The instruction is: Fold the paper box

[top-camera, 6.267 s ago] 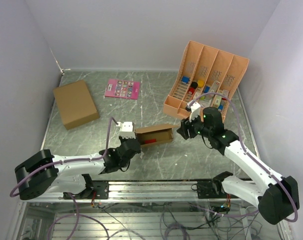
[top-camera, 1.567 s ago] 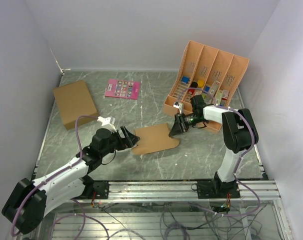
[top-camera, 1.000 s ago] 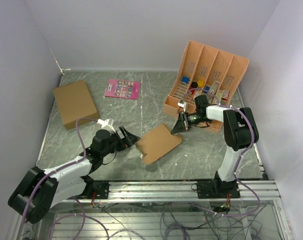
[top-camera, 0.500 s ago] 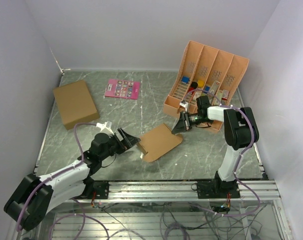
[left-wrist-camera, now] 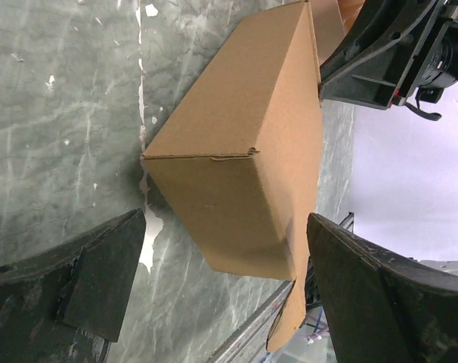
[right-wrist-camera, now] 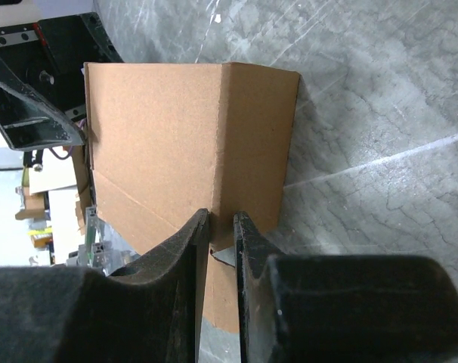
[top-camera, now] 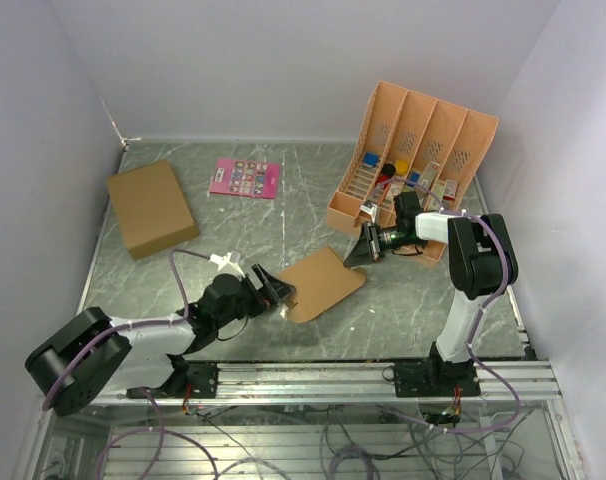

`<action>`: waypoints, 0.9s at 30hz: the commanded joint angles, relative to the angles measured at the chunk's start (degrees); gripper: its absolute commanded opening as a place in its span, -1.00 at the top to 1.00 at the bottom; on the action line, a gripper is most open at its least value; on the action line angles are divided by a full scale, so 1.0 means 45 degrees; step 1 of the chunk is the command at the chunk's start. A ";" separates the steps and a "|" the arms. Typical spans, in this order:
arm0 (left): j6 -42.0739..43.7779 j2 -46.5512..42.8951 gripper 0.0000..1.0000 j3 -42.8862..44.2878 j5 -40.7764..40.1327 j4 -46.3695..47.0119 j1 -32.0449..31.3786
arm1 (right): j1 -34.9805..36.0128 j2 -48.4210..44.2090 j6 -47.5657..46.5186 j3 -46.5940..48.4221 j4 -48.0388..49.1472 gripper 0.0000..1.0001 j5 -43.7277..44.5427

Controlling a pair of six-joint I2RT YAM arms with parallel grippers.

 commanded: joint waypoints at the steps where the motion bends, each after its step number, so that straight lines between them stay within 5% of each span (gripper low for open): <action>1: -0.0501 0.0588 -0.96 0.0408 -0.1449 0.1695 -0.0459 | -0.0153 0.0360 -0.0250 -0.0235 0.0310 0.64 0.0597; 9: -0.1394 0.1696 -0.90 0.0235 -0.2588 0.3595 -0.1006 | -0.0154 0.0449 -0.0287 -0.0216 0.0236 0.64 0.0468; 22: -0.2163 0.2779 -0.43 0.0305 -0.2999 0.5347 -0.1174 | -0.0155 0.0564 -0.0612 -0.0063 -0.0081 0.61 0.0321; 27: -0.2276 0.2684 -0.26 0.0387 -0.2985 0.5140 -0.1191 | -0.0154 0.0481 -0.1056 0.0141 -0.0443 0.40 0.0173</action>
